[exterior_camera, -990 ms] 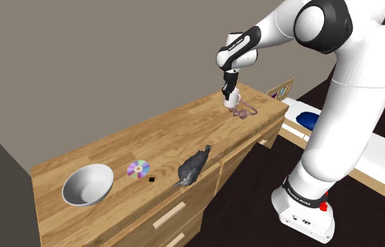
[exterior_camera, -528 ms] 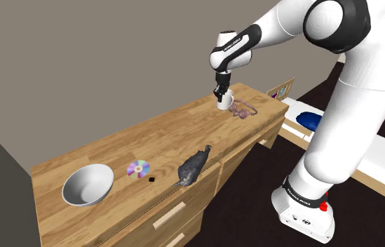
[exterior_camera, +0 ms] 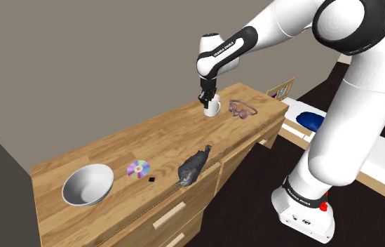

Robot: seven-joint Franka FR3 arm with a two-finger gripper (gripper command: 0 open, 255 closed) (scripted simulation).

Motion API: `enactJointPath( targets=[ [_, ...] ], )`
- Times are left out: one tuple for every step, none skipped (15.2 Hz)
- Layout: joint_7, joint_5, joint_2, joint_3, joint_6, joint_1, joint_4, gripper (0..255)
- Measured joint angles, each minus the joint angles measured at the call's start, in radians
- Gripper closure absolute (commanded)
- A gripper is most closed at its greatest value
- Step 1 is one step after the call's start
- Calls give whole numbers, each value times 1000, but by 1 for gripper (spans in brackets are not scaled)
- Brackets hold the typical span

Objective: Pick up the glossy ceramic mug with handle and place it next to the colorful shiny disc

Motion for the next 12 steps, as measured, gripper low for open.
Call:
enactJointPath(
  targets=[
    [23,-1,0,10,-2,13,2,255],
    [52,-3,-7,22,-8,28,-1,255],
    [74,-2,0,33,-14,41,12,255],
    [95,-2,3,42,-1,52,-1,255],
    [120,-2,6,53,-7,66,7,255],
    [144,-2,9,64,-13,79,14,255],
    [170,-4,1,75,-20,94,13,255],
    [192,-2,12,85,-22,106,25,255],
    [212,-3,16,94,-23,117,28,255],
    [242,-3,22,108,-25,134,35,255],
    [262,-1,36,117,-31,146,54,255],
    [285,-1,42,127,-37,159,65,255]
  ],
)
